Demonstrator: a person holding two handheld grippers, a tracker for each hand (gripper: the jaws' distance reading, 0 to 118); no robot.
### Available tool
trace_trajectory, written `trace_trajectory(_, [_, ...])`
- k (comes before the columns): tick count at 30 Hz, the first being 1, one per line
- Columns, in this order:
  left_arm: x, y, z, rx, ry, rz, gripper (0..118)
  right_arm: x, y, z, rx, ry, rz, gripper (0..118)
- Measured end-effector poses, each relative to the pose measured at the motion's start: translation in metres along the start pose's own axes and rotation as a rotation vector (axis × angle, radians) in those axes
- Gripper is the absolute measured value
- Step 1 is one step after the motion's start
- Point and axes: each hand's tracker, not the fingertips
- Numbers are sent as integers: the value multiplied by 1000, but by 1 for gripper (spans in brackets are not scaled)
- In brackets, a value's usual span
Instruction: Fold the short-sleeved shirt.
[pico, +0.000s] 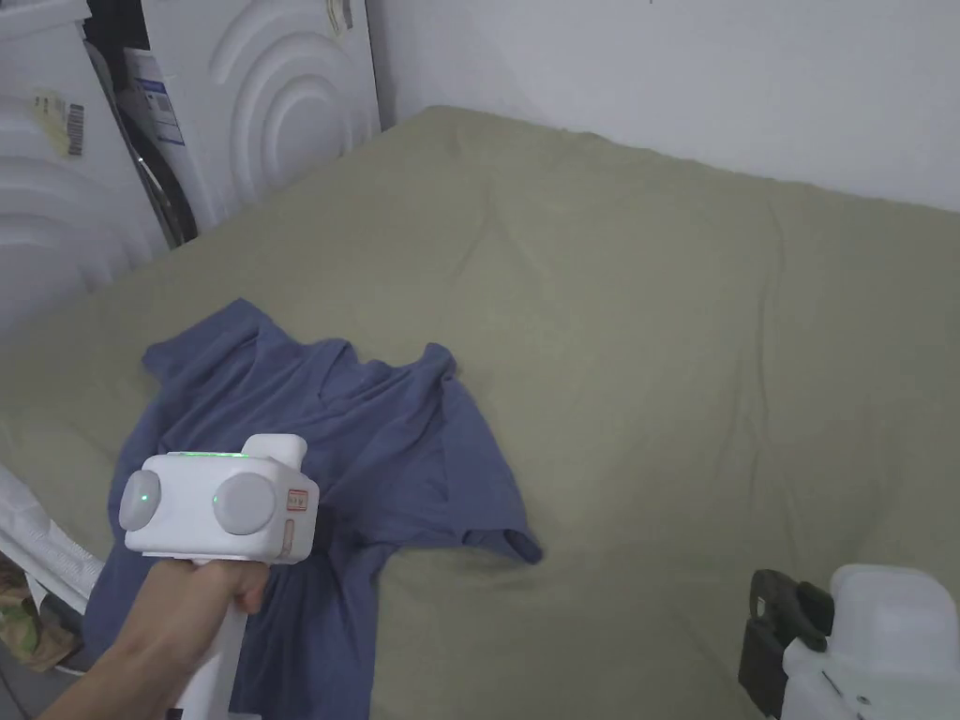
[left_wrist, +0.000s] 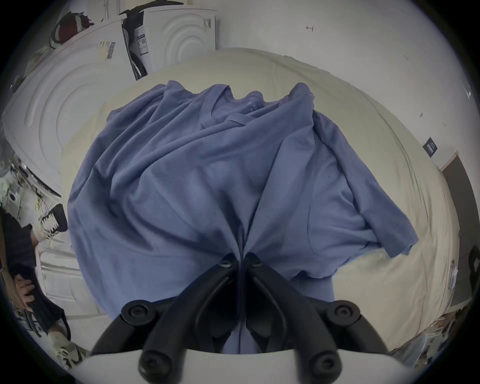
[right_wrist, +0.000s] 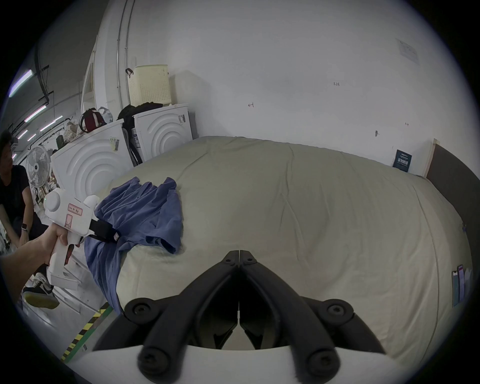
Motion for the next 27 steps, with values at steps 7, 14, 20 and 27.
trace_trajectory(7, [28, 16, 29, 30, -153, 5, 2, 29, -2, 31, 28, -60, -26, 0])
trace_trajectory(14, [137, 35, 42, 66, -272, -103, 2, 77, -7, 76, 66, -178, -71, 0])
trace_trajectory(20, [263, 51, 69, 133, -468, -215, 2, 127, -15, 108, 75, -283, -124, 0])
trace_trajectory(27, [439, 43, 117, 118, -715, -430, 2, 171, -31, 129, 64, -391, -189, 0])
